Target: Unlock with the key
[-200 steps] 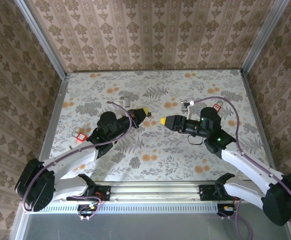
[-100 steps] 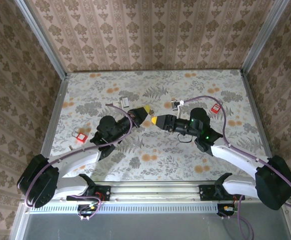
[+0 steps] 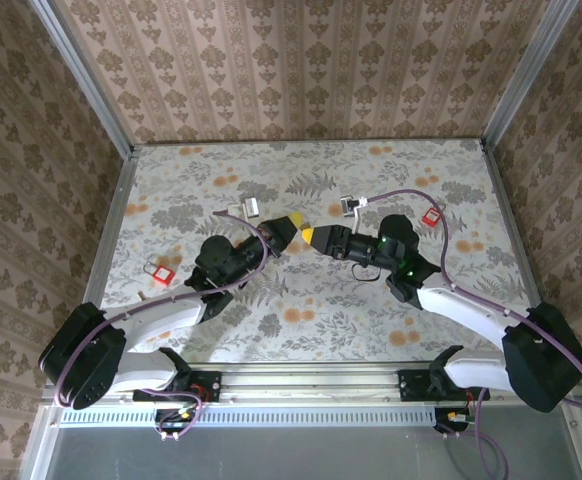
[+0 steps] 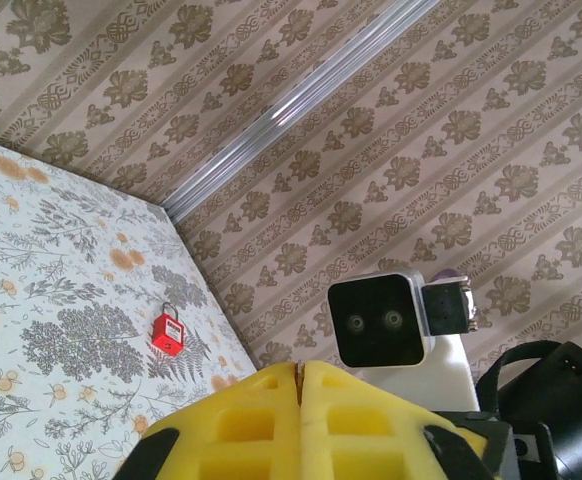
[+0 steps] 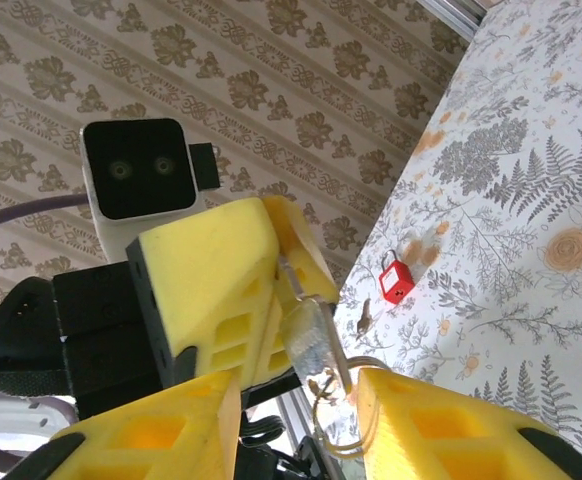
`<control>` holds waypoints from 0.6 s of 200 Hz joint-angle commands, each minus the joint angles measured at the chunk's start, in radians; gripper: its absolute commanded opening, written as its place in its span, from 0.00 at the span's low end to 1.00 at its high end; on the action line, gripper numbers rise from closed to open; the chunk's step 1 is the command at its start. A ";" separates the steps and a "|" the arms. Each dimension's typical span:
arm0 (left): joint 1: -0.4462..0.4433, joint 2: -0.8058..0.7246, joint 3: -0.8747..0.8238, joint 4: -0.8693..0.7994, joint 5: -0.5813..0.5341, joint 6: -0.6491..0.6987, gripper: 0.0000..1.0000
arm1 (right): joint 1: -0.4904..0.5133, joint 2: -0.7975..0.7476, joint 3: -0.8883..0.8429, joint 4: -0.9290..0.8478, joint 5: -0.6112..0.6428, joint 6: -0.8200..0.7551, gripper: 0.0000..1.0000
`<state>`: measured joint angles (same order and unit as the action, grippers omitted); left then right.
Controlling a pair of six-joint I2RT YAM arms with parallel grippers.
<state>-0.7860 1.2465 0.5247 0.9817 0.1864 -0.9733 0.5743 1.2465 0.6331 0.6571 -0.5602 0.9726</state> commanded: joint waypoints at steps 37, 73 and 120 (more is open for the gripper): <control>-0.010 -0.001 -0.023 0.062 0.011 -0.005 0.00 | 0.004 0.026 0.042 0.068 0.001 0.013 0.28; -0.009 0.014 -0.035 0.092 0.009 -0.010 0.00 | 0.004 0.023 0.034 0.087 0.003 0.023 0.26; -0.009 0.019 -0.051 0.113 -0.007 -0.008 0.00 | 0.004 0.026 0.027 0.107 0.003 0.038 0.16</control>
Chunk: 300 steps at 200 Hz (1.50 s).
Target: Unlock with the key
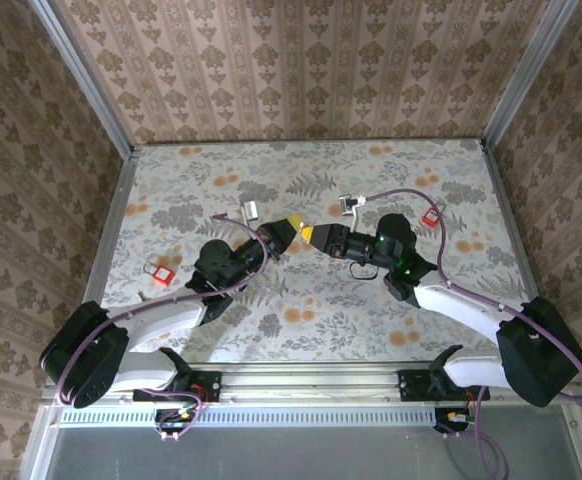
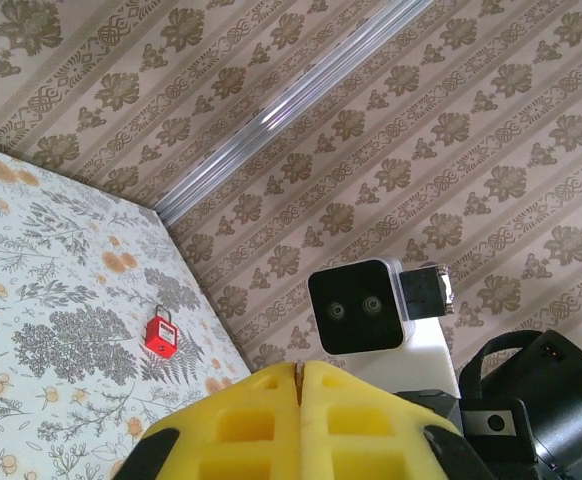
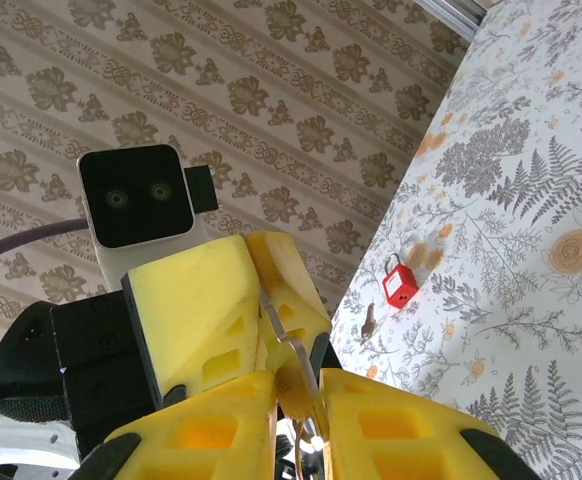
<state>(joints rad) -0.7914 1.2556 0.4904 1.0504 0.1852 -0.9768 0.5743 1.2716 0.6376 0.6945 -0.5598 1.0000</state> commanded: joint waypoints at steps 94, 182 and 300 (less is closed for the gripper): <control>0.013 0.065 -0.090 0.107 -0.021 -0.039 0.44 | 0.004 -0.051 0.074 -0.163 0.016 -0.062 0.00; 0.251 -0.425 0.199 -1.191 -0.088 0.327 1.00 | 0.042 -0.107 0.179 -0.802 0.212 -0.283 0.00; 0.693 -0.228 0.375 -1.781 -0.137 0.478 1.00 | 0.104 -0.158 0.195 -1.035 0.356 -0.351 0.00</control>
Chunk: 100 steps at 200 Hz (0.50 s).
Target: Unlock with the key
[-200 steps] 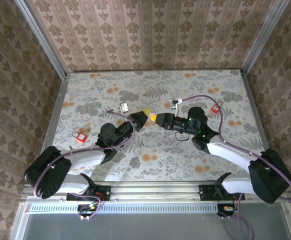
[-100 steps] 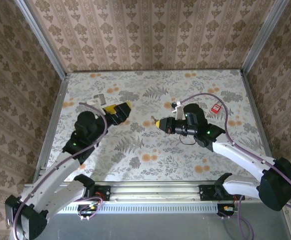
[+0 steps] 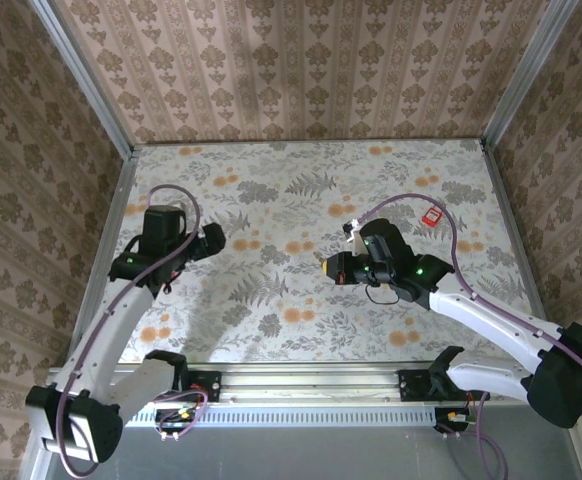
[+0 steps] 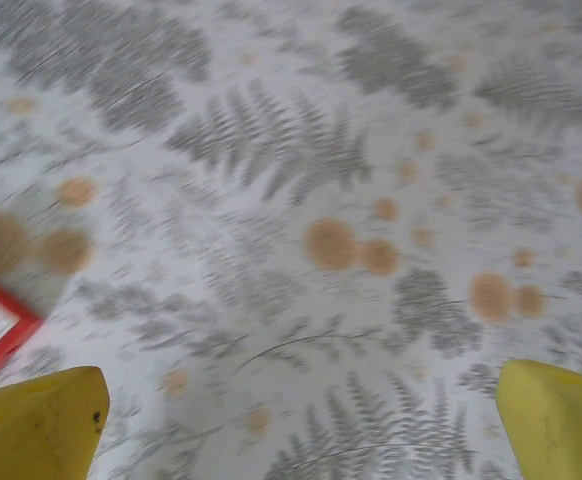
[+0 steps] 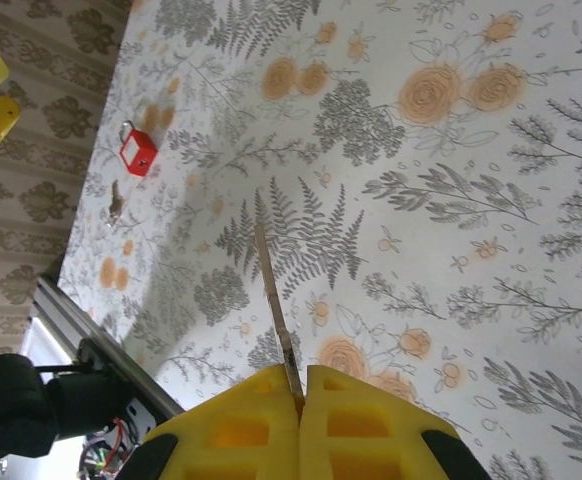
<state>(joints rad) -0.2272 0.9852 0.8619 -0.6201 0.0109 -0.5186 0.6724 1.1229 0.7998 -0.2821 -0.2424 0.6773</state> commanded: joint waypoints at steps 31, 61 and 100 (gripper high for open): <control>0.311 0.116 -0.040 -0.072 0.098 -0.029 0.97 | 0.005 -0.006 0.003 -0.035 0.018 -0.025 0.00; 0.393 0.206 -0.036 -0.035 0.129 -0.026 0.95 | 0.006 -0.011 -0.038 0.005 -0.005 -0.012 0.00; 0.391 0.369 0.060 -0.117 0.008 0.103 0.94 | 0.006 -0.038 -0.075 0.033 -0.021 -0.014 0.00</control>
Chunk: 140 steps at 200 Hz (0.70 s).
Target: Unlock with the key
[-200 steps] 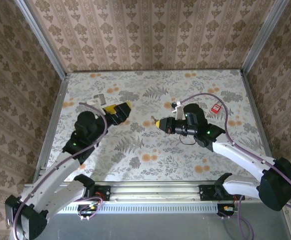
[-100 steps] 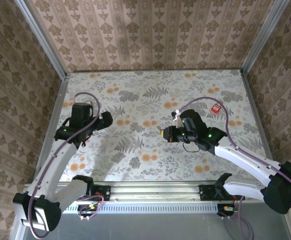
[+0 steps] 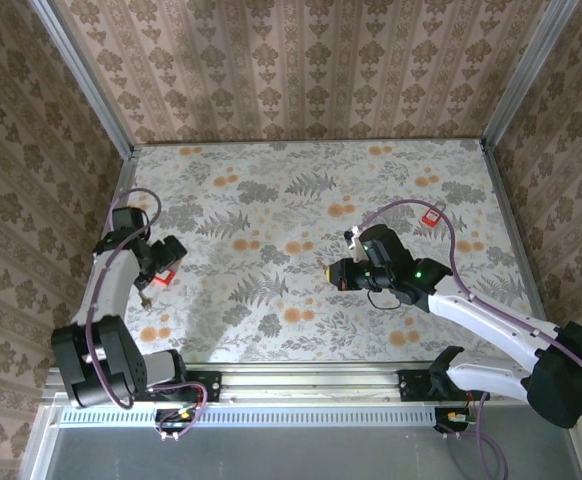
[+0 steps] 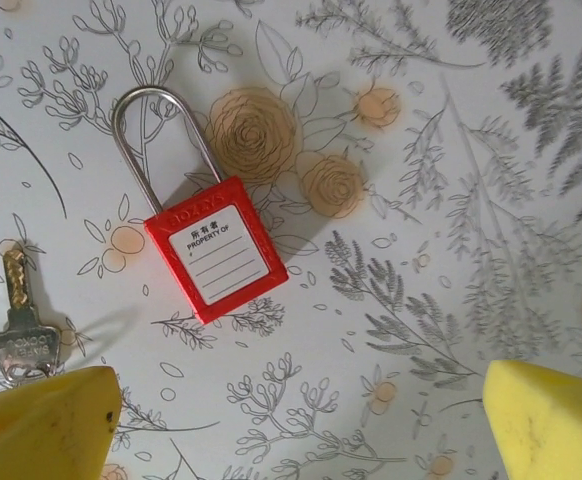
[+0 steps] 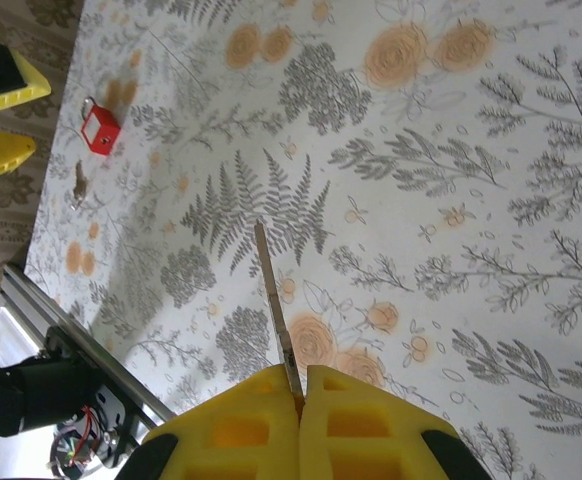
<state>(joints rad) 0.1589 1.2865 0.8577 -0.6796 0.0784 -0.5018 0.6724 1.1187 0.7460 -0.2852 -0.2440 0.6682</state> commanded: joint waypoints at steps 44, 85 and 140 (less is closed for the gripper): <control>0.008 0.171 0.043 -0.015 -0.085 -0.006 0.94 | 0.005 -0.031 -0.031 0.049 -0.041 -0.023 0.00; 0.032 0.237 0.029 0.068 -0.052 -0.102 0.92 | 0.005 -0.021 -0.059 0.078 -0.052 -0.016 0.00; 0.056 0.342 0.031 0.176 -0.017 -0.172 0.82 | 0.006 -0.017 -0.082 0.091 -0.057 0.000 0.00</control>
<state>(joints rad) 0.2054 1.5940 0.8921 -0.5579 0.0360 -0.6186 0.6724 1.1030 0.6769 -0.2195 -0.2909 0.6590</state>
